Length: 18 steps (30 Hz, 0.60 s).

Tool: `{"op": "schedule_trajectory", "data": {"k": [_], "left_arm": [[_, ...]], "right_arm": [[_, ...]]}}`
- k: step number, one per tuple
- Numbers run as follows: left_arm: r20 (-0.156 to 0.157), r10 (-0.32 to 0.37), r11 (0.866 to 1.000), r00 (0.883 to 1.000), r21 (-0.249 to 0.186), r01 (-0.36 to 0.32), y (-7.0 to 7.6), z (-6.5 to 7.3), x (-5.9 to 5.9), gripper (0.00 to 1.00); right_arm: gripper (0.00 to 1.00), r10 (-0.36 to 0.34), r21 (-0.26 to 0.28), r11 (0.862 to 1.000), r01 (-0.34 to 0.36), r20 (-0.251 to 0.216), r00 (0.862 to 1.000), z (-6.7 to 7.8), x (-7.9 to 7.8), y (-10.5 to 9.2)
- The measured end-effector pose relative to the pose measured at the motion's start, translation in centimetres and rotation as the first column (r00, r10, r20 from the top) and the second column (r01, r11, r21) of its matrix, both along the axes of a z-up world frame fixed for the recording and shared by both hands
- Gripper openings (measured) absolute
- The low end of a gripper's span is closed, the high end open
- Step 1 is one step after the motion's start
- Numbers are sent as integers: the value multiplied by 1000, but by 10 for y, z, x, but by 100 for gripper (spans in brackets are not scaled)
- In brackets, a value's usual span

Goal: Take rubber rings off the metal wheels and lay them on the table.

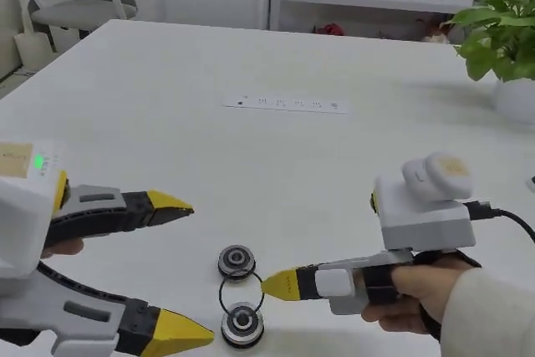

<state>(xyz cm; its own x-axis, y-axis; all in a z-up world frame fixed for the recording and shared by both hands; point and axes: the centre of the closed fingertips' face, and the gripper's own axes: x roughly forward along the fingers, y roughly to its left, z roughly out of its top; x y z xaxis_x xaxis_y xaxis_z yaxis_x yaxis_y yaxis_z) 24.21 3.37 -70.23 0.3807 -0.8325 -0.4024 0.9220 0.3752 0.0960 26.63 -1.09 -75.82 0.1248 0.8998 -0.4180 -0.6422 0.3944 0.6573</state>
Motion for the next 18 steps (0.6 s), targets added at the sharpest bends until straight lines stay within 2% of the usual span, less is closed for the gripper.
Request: {"op": "schedule_trajectory", "data": {"k": [3,8,16,18], "left_arm": [[0,25,1000,1000,-15,-25,6,2,1,78],[-18,53,996,998,-64,-54,16,5,-3,90],[-63,62,997,996,-47,-65,20,-9,-3,93],[-75,66,996,995,-56,-70,22,-10,-3,93]], "right_arm": [[0,-11,10,1000,11,0,1000,3,2,0],[0,-14,21,1000,14,7,1000,11,1,2],[0,-1,27,1000,0,25,1000,20,-2,9],[0,2,18,1000,-2,21,1000,20,-3,9]]}}
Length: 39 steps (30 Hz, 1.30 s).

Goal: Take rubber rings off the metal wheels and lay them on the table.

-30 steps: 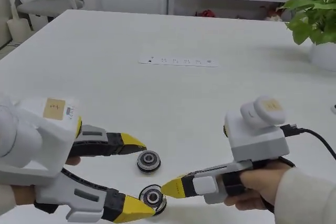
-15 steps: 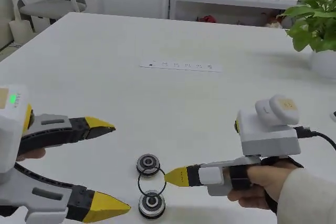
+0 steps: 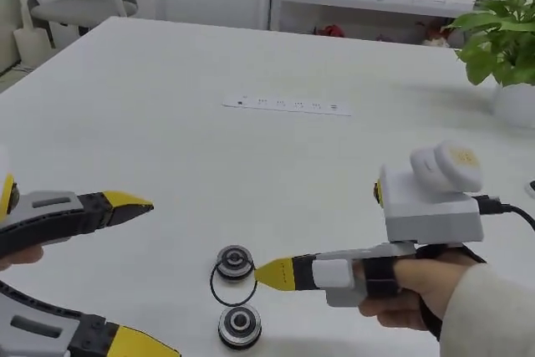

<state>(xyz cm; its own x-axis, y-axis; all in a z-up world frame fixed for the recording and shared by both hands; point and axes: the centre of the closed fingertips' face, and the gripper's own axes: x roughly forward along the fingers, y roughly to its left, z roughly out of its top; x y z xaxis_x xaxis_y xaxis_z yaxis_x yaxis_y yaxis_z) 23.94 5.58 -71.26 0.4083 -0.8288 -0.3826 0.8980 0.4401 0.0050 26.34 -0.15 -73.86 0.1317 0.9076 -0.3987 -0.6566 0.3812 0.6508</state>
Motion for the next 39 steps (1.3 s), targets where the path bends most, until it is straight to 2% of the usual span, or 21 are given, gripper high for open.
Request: {"op": "schedule_trajectory", "data": {"k": [3,12,14,18,24,29,39], "left_arm": [[-12,5,1000,1000,-15,-5,1,-2,0,94],[-50,0,1000,999,-5,0,5,-18,-2,95],[-57,19,1000,998,-21,-20,9,-19,0,95],[-60,46,999,997,-24,-48,14,-23,2,95],[-66,24,1000,998,-10,-25,12,-27,-2,96],[-67,26,999,997,-25,-27,11,-25,-2,96],[-76,7,1000,997,-15,-9,9,-28,-5,95]], "right_arm": [[0,-2,-1,1000,2,7,1000,3,0,0],[0,2,-7,1000,-2,-2,1000,4,-1,8],[0,13,-10,1000,-13,-2,1000,4,-4,12],[0,37,-22,999,-37,1,999,3,-9,20],[0,52,-44,998,-52,11,999,0,-12,29],[0,64,-66,996,-63,13,998,-6,-13,36],[0,68,-88,994,-69,-13,998,-19,-12,47]]}}
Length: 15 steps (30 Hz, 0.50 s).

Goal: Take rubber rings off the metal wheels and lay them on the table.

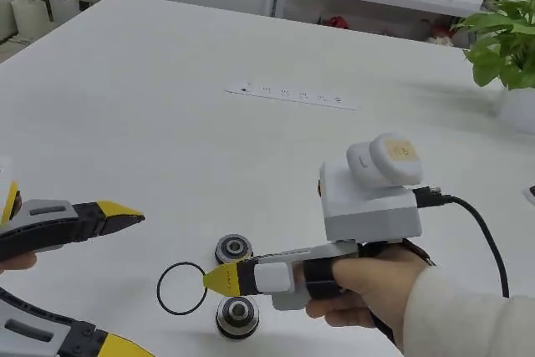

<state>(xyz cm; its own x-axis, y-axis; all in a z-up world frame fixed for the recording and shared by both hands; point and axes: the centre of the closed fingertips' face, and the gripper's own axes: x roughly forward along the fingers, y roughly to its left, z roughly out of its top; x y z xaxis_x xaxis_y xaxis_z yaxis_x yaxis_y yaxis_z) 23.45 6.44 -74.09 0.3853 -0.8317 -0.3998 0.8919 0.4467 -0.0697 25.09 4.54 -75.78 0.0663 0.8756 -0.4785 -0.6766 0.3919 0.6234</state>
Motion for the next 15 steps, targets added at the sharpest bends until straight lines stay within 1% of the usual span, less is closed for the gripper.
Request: {"op": "schedule_trajectory", "data": {"k": [3,6,12,15], "left_arm": [[-2,-1,1000,1000,-4,1,-1,0,0,95],[-3,-4,1000,1000,-2,4,-1,0,0,95],[-8,-9,1000,1000,-2,9,-1,-1,-1,94],[-8,-10,1000,1000,-2,10,-1,-1,-2,95]], "right_arm": [[0,-9,-6,1000,9,-14,1000,-5,2,3],[0,-14,-27,1000,13,-18,1000,-12,3,4],[0,-35,-46,998,33,-30,999,-22,8,7],[0,-39,-73,997,37,-29,999,-30,11,7]]}}
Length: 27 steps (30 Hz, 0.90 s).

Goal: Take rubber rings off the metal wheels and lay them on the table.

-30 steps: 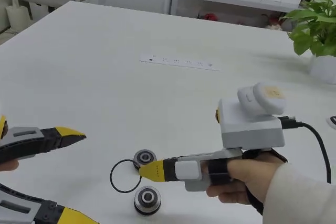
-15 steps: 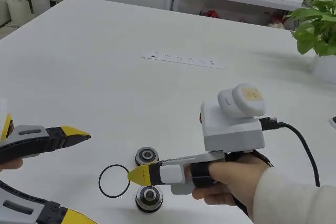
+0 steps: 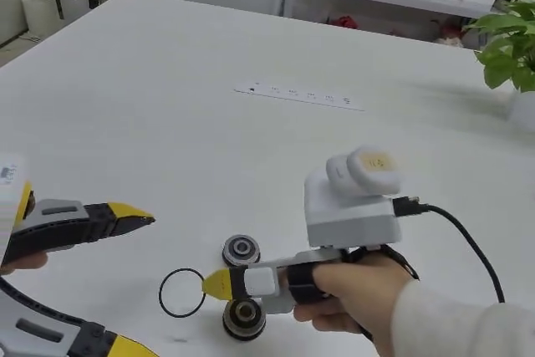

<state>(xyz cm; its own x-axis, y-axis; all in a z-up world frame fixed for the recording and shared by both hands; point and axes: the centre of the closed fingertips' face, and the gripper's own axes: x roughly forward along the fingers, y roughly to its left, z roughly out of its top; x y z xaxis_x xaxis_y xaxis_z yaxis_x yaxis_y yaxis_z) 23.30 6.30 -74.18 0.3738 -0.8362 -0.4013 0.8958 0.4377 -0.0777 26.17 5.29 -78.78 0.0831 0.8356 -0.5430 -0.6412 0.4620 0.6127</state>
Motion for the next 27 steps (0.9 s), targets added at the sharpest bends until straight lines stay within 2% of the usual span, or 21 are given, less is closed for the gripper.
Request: {"op": "schedule_trajectory", "data": {"k": [6,11,17,27], "left_arm": [[-3,0,1000,1000,3,0,1,-1,0,94],[-7,0,1000,1000,5,0,1,-2,0,94],[-13,-4,1000,1000,11,5,1,-3,-1,94],[-20,-13,1000,1000,22,13,0,-6,-3,94]], "right_arm": [[0,23,-43,999,-23,20,1000,-10,-2,2],[0,12,-79,997,-8,42,999,-16,4,-2],[0,2,-73,997,2,47,999,-16,7,-1],[0,61,-103,993,-49,115,992,-17,6,-1]]}}
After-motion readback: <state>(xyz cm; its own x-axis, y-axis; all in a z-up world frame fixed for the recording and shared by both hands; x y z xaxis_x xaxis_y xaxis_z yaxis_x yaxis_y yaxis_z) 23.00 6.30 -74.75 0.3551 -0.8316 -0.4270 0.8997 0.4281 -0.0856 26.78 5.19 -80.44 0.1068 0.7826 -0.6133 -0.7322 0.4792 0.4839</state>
